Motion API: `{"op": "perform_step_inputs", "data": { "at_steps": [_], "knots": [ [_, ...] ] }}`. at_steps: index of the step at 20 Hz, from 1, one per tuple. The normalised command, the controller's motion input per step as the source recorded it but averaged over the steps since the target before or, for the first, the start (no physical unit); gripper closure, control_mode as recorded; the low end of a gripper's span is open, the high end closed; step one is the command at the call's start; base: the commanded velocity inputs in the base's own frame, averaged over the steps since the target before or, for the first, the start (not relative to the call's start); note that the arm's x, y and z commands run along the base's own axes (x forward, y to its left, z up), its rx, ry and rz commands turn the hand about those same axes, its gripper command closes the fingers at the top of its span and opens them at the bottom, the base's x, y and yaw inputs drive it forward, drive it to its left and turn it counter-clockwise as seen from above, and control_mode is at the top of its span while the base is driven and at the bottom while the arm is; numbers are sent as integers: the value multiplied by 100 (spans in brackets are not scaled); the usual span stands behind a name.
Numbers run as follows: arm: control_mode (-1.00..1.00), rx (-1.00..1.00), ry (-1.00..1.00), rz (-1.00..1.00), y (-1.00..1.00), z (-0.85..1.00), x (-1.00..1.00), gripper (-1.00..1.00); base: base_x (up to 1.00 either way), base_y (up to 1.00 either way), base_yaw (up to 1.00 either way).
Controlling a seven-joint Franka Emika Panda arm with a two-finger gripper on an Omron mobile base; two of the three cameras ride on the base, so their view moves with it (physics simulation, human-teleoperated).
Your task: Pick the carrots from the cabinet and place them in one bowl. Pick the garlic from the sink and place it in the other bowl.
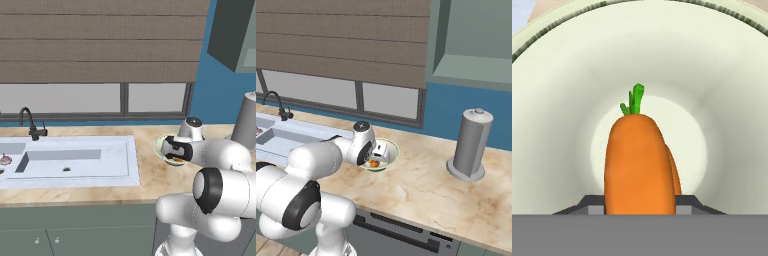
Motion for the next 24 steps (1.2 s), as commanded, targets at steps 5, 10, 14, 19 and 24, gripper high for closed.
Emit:
{"op": "perform_step_inputs", "data": {
  "at_steps": [5, 10, 14, 19, 24],
  "knots": [
    [-100, 0, 0, 0, 0, 0, 0, 100, 0, 0, 0],
    [-100, 0, 0, 0, 1, 0, 0, -100, 0, 0, 0],
    [-100, 0, 0, 0, 0, 4, 0, -100, 0, 0, 0],
    [-100, 0, 1, 3, 0, 37, 0, -100, 0, 0, 0],
    [-100, 0, 1, 0, 19, 42, -6, -100, 0, 0, 0]
  ]
}}
